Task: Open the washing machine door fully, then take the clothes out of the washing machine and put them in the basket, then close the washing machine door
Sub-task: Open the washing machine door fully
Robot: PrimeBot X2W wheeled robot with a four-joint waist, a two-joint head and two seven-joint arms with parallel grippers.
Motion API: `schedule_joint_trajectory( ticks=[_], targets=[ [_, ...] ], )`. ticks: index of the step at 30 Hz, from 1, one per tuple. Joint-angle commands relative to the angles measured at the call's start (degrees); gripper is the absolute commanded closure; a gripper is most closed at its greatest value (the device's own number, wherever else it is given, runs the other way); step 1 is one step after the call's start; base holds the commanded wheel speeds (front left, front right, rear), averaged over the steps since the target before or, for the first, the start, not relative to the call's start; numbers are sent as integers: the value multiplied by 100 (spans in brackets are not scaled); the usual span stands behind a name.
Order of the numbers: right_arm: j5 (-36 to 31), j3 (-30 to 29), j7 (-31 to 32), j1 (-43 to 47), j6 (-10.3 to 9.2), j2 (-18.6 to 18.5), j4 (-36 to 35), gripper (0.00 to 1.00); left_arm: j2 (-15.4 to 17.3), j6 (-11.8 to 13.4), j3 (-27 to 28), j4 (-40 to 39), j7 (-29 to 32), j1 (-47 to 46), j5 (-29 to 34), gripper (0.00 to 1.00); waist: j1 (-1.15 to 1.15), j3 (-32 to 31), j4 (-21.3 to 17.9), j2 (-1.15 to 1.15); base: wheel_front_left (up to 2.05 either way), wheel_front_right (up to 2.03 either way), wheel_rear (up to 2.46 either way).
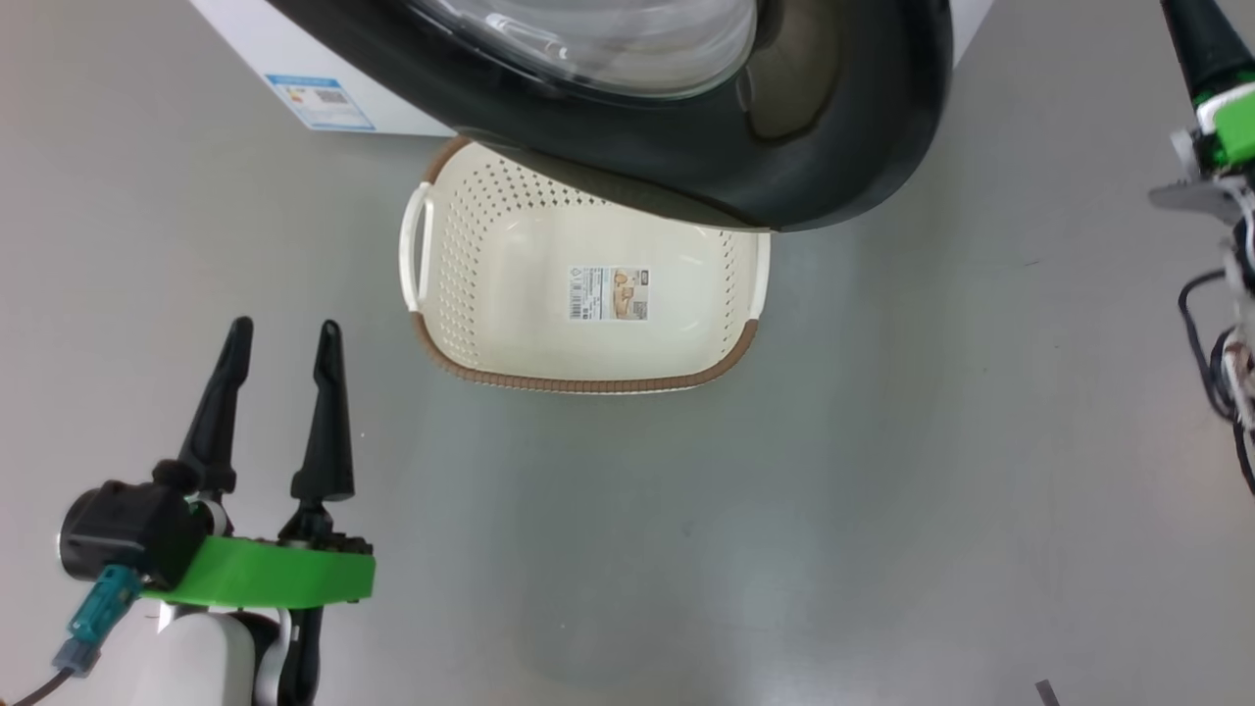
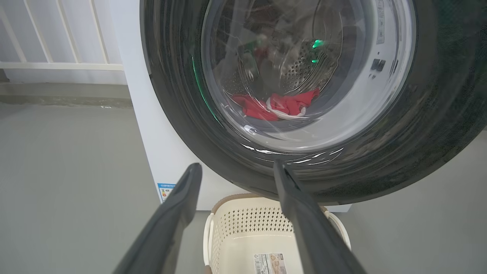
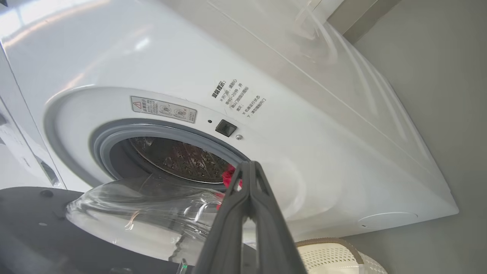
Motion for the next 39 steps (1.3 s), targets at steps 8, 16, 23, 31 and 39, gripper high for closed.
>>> schedule_joint_trajectory(
  ticks=[8, 16, 23, 31, 39],
  targets=[
    [496, 139, 752, -848, 9, 59, 513, 100, 96, -18, 191, -93, -47, -111, -19, 0, 0, 95, 90, 0, 0, 0, 0],
    [694, 159, 1288, -1544, 9, 88, 1260, 100, 65, -18, 164, -80, -47, -158, -34, 0, 0, 182, 184, 0, 0, 0, 0],
    [808, 303, 1863, -1813, 9, 202, 1494, 100, 43, -18, 187, -82, -47, -166, -33, 0, 0, 228, 224, 0, 0, 0, 0],
    [965, 393, 2322, -1757, 9, 294, 1262, 100, 27, -18, 192, -71, -47, -169, -29, 0, 0, 241, 234, 0, 0, 0, 0],
    [1127, 423, 2712, -1577, 9, 306, 1116, 100, 25, -18, 196, -58, -47, -125, -14, 0, 0, 179, 229, 0, 0, 0, 0]
  ],
)
